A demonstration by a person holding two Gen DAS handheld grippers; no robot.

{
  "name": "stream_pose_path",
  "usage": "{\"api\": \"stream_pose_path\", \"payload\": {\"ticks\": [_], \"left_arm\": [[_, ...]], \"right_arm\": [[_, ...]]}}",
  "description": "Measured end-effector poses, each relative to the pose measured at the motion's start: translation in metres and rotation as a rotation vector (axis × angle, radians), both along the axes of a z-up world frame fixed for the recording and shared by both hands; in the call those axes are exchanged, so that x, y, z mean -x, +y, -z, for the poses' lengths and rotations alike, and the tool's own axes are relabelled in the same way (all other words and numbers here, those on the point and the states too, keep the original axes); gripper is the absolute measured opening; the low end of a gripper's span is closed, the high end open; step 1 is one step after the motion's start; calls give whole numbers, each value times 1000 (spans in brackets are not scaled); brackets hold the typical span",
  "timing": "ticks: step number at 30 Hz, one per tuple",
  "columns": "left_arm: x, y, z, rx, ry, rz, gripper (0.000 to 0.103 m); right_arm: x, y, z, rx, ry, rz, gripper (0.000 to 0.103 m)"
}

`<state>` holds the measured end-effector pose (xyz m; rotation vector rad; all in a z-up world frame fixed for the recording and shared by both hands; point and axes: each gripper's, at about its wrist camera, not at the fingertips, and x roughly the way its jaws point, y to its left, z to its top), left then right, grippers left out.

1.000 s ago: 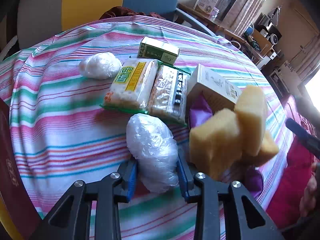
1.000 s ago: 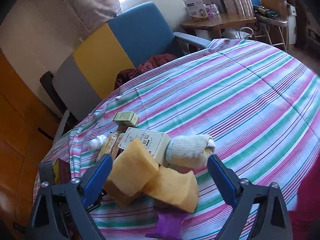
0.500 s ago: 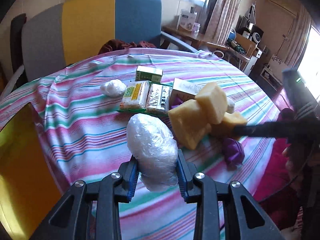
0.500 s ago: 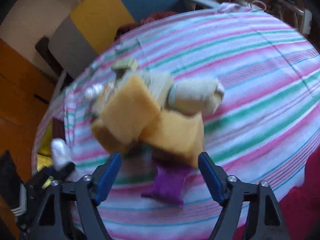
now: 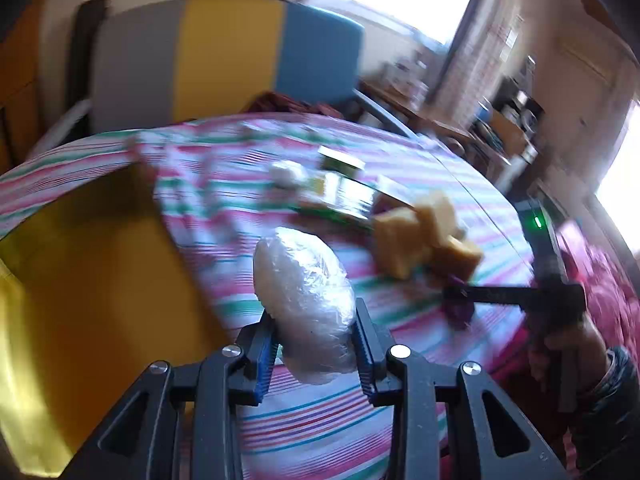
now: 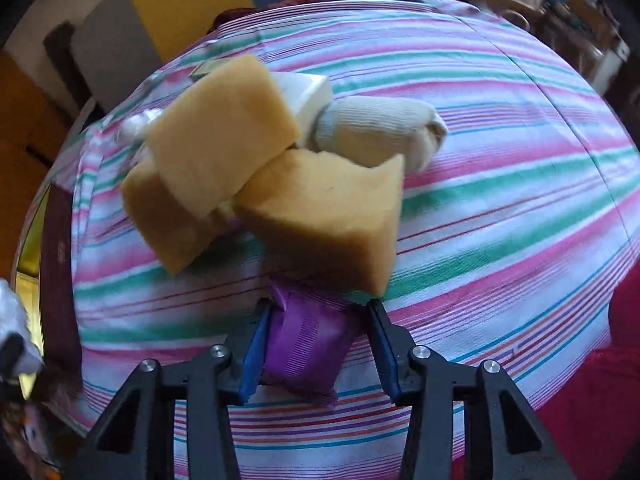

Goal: Organize objects
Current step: 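Carry the bundle into the gold tray with the left gripper while the right gripper grasps the purple packet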

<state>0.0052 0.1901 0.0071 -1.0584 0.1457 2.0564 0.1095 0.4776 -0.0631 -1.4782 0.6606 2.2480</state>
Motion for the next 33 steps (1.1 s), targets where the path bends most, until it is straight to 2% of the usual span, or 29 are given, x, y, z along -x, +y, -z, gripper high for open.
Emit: {"api": "stream_pose_path", "payload": {"ticks": [5,8,14,20,24,26,28,33], "left_arm": [[43,-77,-9,14,23,-212,34],[84,-118,-2,24,-17,-336,34],[154,-161,17,83,-48,-500,34],[203,-164,36,159,-35,-523,35],[224,-164,48,218,-33,-528,35],[230,-163,54,253,-38,-540,38],[235,-166,57,260,-52,-547,43],[224,-175,50,233,-41,-575,45]], "right_arm": [[0,-24,0,41,52,-112,46],[1,-34,0,26,59,-155,46],[8,-44,2,-4,35,-202,47],[14,-53,5,-80,-18,-258,47],[14,-51,6,-75,-20,-253,46],[16,-52,7,-76,-19,-254,46],[17,-52,7,-75,-18,-253,47],[20,-55,9,-82,-15,-253,47]]}}
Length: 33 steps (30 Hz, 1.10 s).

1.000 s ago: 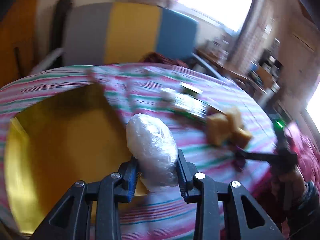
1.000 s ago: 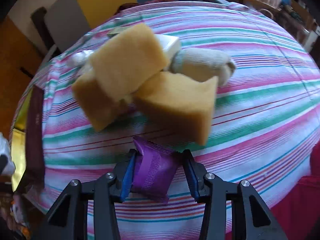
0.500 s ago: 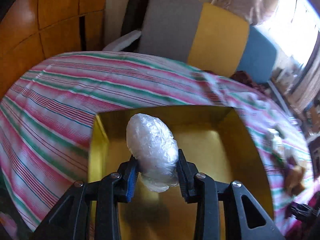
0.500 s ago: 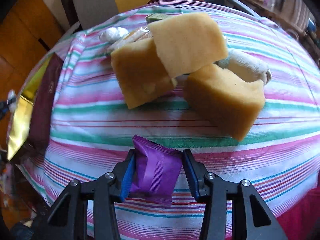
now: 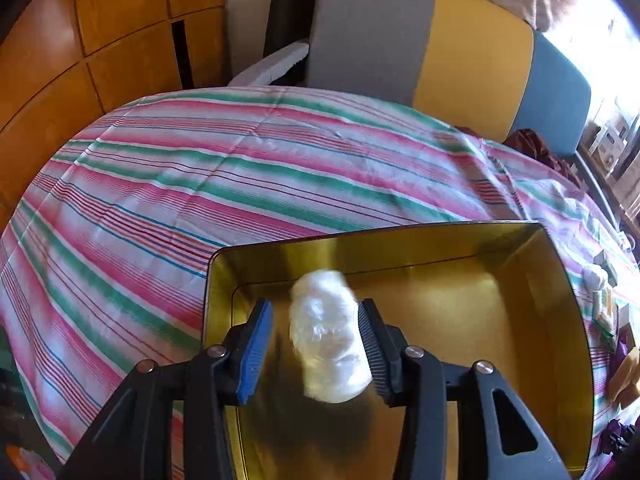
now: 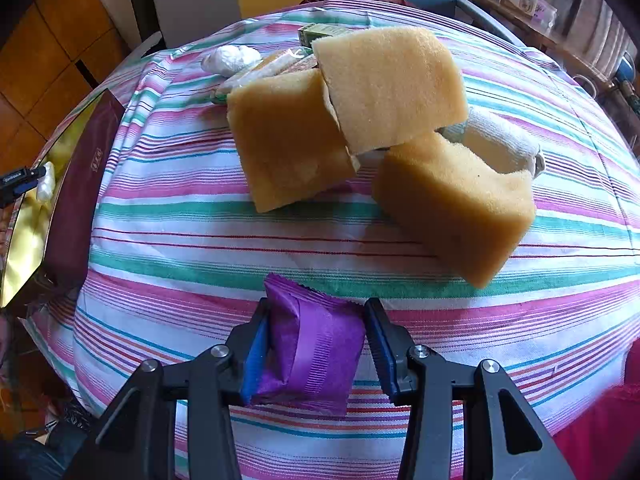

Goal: Organize objects
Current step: 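Carry the bundle into the gold tray with the left gripper while the right gripper grasps the purple packet, then release the bundle in the tray with the left gripper while the right gripper carries the purple packet over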

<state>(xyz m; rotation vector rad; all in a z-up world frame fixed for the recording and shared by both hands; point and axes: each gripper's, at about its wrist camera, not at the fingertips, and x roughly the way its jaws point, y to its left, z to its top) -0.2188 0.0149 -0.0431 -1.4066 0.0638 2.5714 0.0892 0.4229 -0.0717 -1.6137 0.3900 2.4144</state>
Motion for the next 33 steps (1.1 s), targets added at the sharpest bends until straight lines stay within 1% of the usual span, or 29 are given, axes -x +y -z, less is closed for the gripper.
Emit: {"api": "stream_pose_path", "payload": {"ticks": [3,7,10,14,17,19,24,28,33], "left_arm": [[-17,-9,-13,-23,43,-28,45],[-53,-17,-27,-45,90,-49,45],[-88,-18,-32,-37,120,-52,45],[-125,-18,-35,-38,129,-47,45],[-143,-21,-37,-45,129,-53,45],[-150,-23,-37,-59,120,-61,45],[-162,-27,-35,-59,118,-70,45],[-170,-31,-36,-59,125,-72,45],[-172,-41,-33,-82,113,-88,45]], "right_arm": [[0,-2,0,-18,3,-1,47],[0,-5,-1,-36,12,15,45],[5,-12,-4,-16,28,1,44],[19,-28,-13,20,59,-48,43],[37,-54,-24,41,103,-106,43],[50,-74,-32,40,130,-161,43],[75,-129,-56,50,186,-317,43],[100,-178,-65,58,203,-435,43],[126,-233,-64,80,190,-555,43]]}}
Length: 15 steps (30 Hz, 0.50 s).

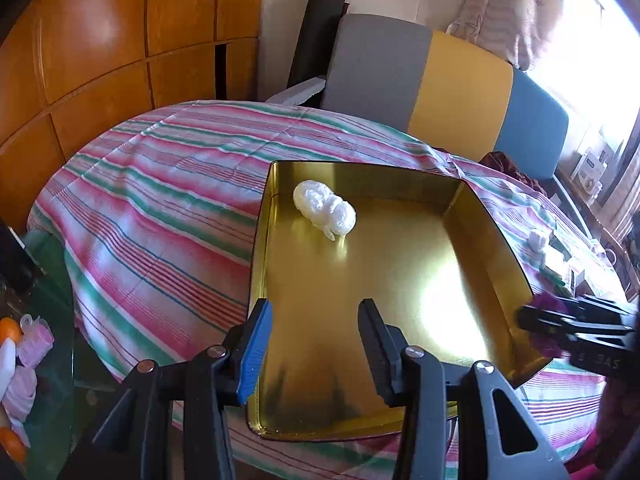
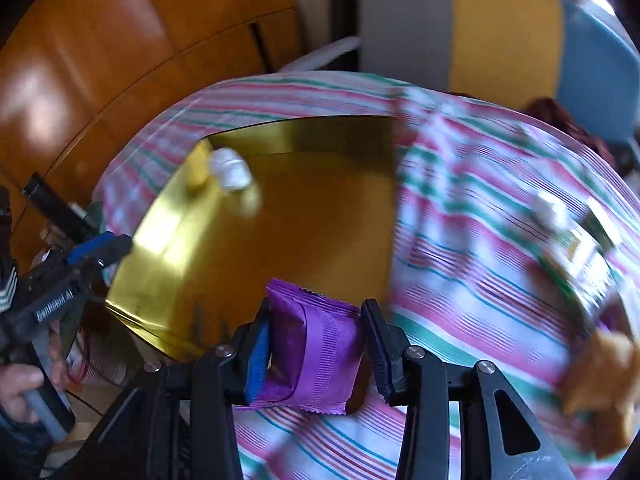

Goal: Organize objects
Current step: 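Release the bundle in the tray with the left gripper while the right gripper carries the purple packet over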

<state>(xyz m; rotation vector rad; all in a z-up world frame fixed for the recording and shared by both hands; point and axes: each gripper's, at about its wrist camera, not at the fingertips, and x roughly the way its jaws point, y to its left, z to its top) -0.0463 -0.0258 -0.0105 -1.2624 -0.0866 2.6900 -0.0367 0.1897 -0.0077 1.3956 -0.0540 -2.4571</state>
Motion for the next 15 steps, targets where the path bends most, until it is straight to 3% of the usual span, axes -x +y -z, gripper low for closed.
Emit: {"api": "stream_pose_path", "payload": {"ticks": [7,15], "left_arm": [[-1,-31,7,-19,-22,-69,45],[0,-68,14,-35,-39,-168,44]], "right_arm": [[44,-68,20,-4,-58,-90,43],[87,-124,36,-27,-90,-115,43]]}}
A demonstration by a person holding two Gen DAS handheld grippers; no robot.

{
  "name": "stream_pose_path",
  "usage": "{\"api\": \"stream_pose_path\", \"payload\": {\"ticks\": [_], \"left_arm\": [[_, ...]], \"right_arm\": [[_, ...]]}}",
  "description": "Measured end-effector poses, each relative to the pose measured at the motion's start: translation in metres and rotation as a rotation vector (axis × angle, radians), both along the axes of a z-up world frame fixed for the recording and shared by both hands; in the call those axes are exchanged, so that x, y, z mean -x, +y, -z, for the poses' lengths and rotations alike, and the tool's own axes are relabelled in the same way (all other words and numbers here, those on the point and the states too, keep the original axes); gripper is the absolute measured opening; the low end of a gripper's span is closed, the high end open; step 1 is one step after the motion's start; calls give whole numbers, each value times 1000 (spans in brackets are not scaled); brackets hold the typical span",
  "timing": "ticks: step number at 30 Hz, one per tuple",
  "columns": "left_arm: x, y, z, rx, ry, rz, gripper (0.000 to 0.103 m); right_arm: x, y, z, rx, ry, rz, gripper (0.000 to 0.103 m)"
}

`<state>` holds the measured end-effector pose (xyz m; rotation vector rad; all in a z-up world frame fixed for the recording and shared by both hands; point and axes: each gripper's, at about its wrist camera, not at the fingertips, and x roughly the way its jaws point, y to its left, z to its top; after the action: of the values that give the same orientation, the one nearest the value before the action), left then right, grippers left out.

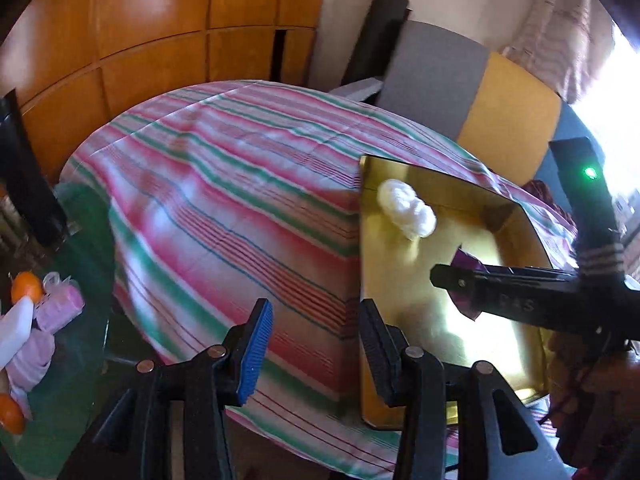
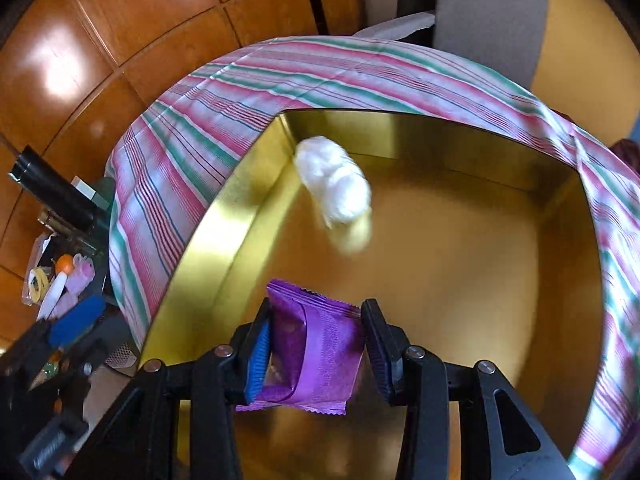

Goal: Organize objects
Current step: 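Release the bundle in the tray with the left gripper while the right gripper carries the purple packet over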

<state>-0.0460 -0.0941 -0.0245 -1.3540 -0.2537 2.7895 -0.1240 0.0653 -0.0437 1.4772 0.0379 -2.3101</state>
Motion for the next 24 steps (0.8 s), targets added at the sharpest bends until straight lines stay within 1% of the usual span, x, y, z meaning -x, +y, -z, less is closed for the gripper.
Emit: {"api": "stream_pose_path", "payload": {"ticks": [4,9,15,18,19,20,21,22,24], "left_arm": [[1,-5,4,-9,-5,-12,44],[-1,-2,8,-13,-11,-4,44],[-4,-5,4,-13,6,-11,44],[-4,-6,4,-9,8,-20,44],[-5,-8,4,-9,7,-23,44],[-4,-7,4,-11,6,-25,44],[-4,-8,4,-11,7,-27,44],[-4,-8,4,-11,8,-29,44],[-4,-8,3,-17,14,-32,44]], "right_arm": [[9,-14,2,-23,3,-2,43],[15,-19,1,-41,6,15,43],[26,-30,-4,-33,12,39,43],[27,-35,-6,-14,23,40,46],[27,-36,-7,-3,28,36,49],[25,-37,-8,-4,38,36,63],[22,-37,-9,-14,51,41,71],[20,-37,-11,-20,62,44,81],[13,-34,-16,-23,85,49,83]]}}
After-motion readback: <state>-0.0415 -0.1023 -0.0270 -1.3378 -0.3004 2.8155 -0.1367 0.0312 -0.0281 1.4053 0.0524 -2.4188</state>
